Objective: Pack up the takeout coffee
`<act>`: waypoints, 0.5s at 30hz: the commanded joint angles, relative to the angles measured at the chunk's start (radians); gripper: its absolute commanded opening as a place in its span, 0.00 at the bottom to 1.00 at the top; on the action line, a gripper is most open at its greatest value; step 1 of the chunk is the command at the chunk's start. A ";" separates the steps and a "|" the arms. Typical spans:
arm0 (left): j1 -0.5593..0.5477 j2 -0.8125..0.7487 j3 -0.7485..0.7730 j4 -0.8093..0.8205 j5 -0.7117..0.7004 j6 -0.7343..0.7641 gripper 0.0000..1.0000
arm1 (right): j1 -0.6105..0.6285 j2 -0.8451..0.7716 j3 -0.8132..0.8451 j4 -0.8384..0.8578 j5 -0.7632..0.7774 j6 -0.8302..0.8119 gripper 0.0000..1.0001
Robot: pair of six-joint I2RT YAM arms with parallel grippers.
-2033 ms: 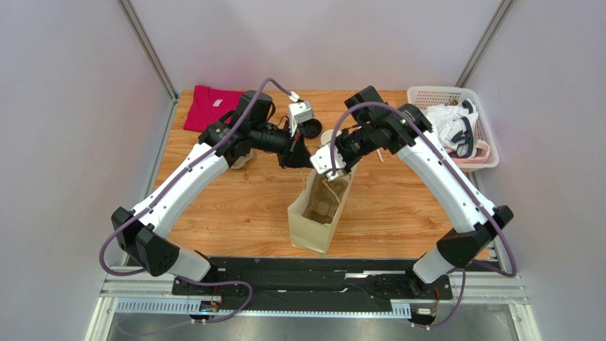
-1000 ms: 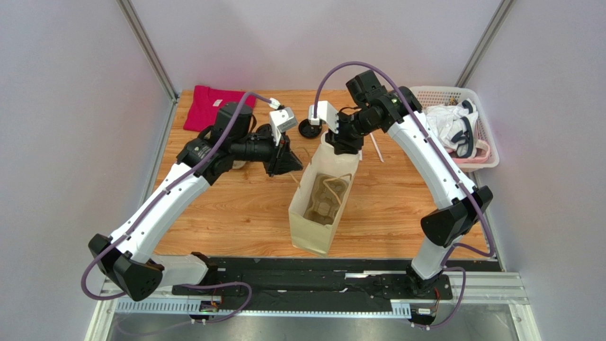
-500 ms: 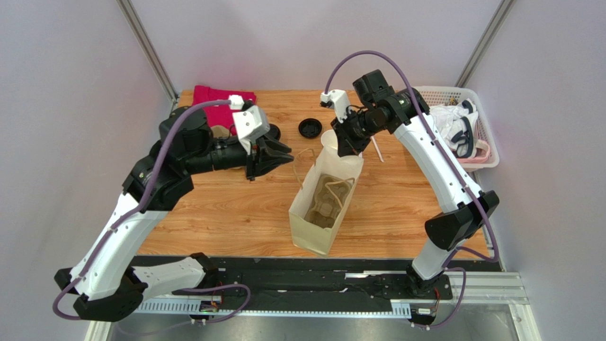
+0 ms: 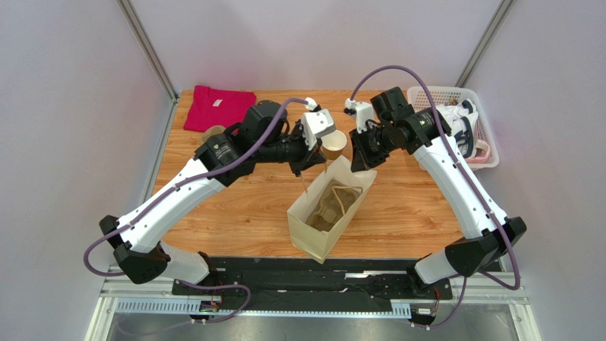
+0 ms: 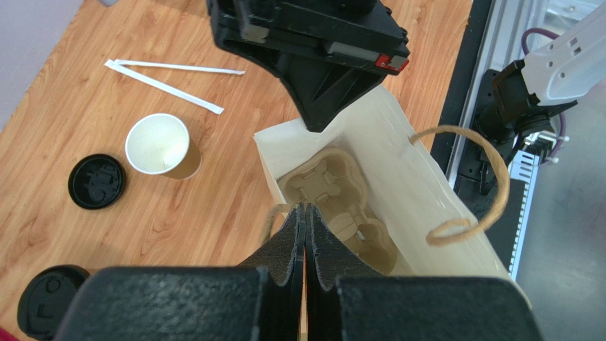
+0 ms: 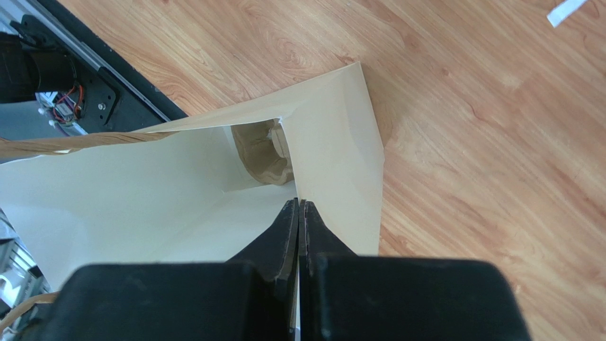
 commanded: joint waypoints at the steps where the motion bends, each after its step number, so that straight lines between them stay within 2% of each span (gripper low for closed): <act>1: -0.068 0.031 0.056 0.025 -0.111 0.043 0.00 | 0.001 -0.038 -0.030 0.051 0.064 0.111 0.00; 7: -0.120 0.083 0.001 0.014 -0.131 0.071 0.00 | -0.011 -0.049 -0.046 0.064 0.058 0.126 0.00; 15: -0.157 0.085 -0.113 0.022 -0.157 0.068 0.00 | -0.056 -0.043 -0.035 0.071 -0.043 0.165 0.00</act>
